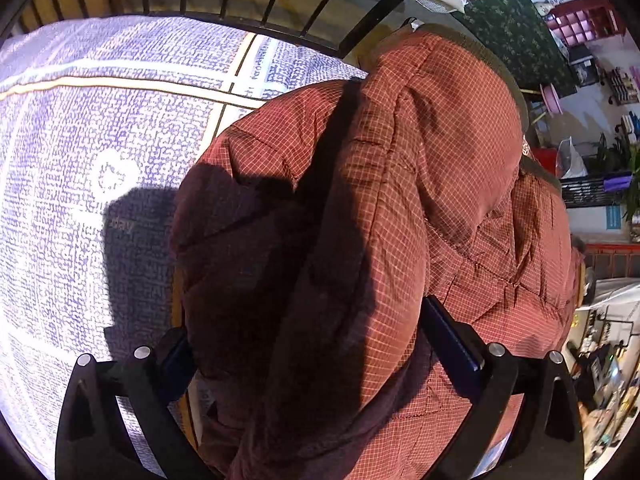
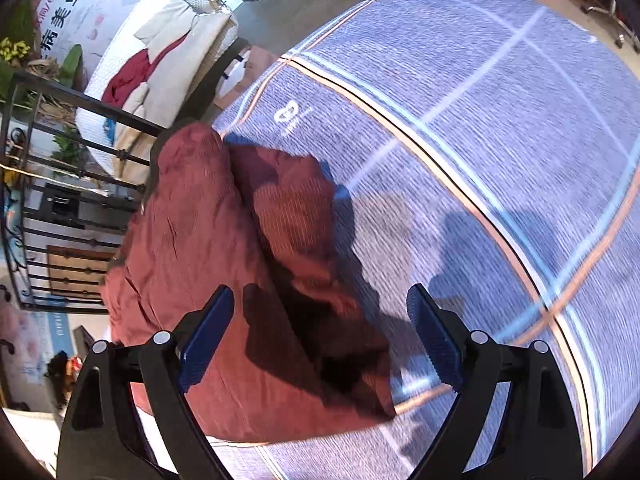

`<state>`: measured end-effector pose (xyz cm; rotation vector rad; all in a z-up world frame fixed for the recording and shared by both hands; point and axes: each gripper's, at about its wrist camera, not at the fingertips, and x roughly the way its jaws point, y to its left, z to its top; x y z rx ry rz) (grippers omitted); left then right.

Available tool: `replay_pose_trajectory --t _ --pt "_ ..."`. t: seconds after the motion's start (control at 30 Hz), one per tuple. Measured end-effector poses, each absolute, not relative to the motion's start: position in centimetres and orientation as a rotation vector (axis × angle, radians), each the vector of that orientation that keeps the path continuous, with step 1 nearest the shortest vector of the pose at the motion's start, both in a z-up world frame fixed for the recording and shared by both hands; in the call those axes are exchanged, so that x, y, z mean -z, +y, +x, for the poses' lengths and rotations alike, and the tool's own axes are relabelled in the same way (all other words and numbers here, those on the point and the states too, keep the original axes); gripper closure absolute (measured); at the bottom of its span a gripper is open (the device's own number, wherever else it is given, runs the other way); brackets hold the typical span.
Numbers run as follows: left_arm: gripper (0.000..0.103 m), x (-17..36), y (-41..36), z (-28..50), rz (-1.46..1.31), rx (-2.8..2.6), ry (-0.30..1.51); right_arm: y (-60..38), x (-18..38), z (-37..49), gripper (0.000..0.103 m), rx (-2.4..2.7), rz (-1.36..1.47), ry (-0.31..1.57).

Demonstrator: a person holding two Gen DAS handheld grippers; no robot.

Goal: Fold large clothes

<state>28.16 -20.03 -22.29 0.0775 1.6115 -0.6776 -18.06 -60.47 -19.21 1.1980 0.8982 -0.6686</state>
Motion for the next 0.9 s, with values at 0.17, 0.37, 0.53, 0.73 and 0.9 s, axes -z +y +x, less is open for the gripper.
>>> replay_pose_trajectory --t 0.17,0.37,0.53,0.73,0.9 --pt "0.005 22.3 -21.1 28.1 0.110 0.669 1.595 -62.1 21.1 -15.5 0.016 0.548 1.237 0.902" --pt "0.005 22.1 -21.4 27.7 0.115 0.650 1.610 -62.6 25.4 -13.4 0.005 0.517 1.363 0.905" --pt "0.018 21.4 -21.4 27.0 0.125 0.639 1.602 -61.6 24.9 -12.0 0.028 0.592 1.295 0.912" --pt "0.053 19.1 -22.4 25.2 0.236 0.663 1.527 -59.4 21.8 -11.7 0.071 0.611 1.184 0.897" --pt "0.076 15.5 -22.2 23.1 0.284 0.700 1.439 -57.2 17.7 -11.5 0.079 0.610 1.065 0.891"
